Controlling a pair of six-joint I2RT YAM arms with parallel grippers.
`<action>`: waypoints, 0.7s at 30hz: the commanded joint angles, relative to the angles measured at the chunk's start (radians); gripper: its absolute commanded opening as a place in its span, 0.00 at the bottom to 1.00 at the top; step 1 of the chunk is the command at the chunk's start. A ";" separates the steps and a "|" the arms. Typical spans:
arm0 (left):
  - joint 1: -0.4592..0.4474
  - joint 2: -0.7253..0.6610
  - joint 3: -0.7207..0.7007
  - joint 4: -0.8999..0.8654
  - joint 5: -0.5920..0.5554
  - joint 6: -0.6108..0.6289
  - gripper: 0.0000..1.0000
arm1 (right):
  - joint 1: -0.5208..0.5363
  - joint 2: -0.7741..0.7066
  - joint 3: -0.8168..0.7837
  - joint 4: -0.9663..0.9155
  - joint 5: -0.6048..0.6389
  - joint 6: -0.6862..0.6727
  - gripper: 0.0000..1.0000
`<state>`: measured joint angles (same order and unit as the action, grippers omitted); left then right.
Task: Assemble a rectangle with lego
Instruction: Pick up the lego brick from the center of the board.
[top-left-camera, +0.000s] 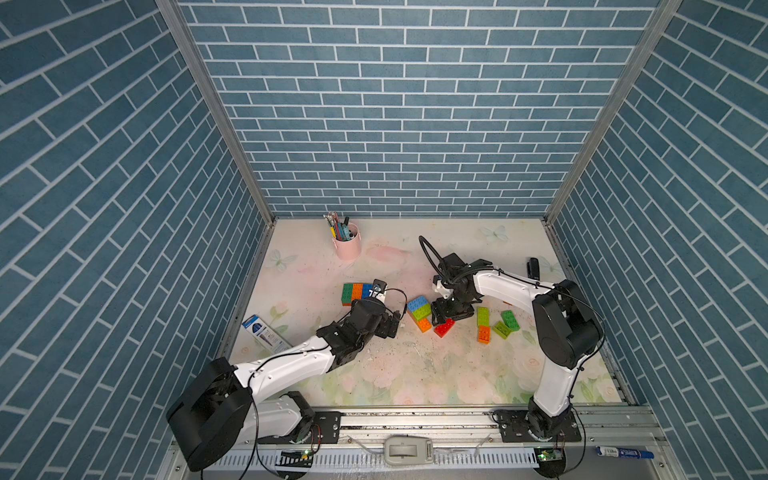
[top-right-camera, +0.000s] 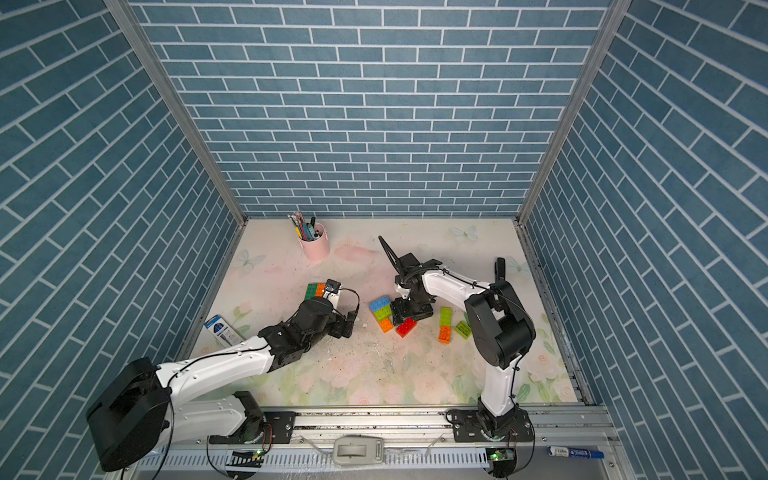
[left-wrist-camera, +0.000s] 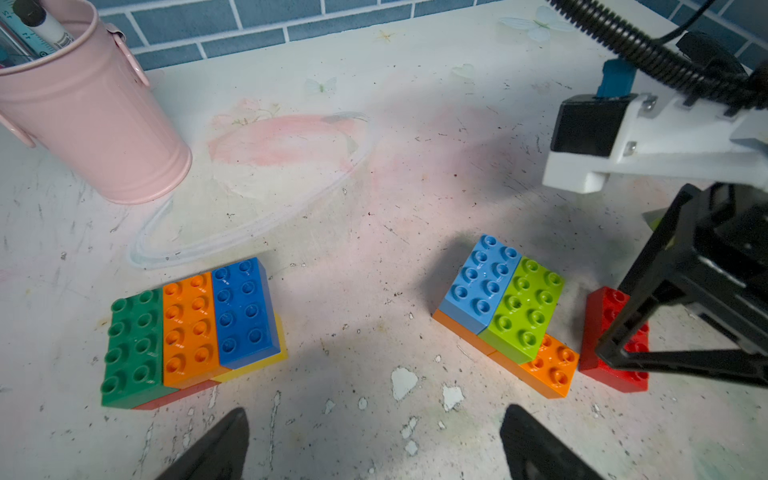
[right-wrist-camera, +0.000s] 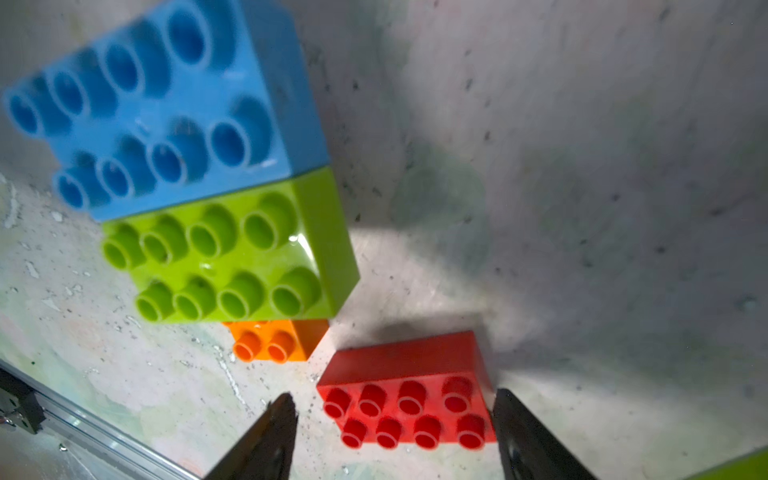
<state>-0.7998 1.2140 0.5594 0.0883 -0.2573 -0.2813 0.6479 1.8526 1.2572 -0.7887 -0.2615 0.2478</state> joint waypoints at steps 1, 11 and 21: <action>-0.001 0.009 -0.010 0.014 -0.008 -0.001 0.96 | 0.033 -0.025 -0.014 -0.055 0.071 0.013 0.75; -0.003 0.011 -0.010 0.009 -0.007 0.006 0.96 | 0.067 0.005 0.011 -0.060 0.129 0.010 0.87; -0.003 0.013 -0.010 0.011 -0.005 0.010 0.96 | 0.084 0.040 0.039 -0.064 0.163 0.010 0.77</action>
<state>-0.8001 1.2186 0.5594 0.0887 -0.2573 -0.2802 0.7265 1.8740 1.2697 -0.8268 -0.1226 0.2642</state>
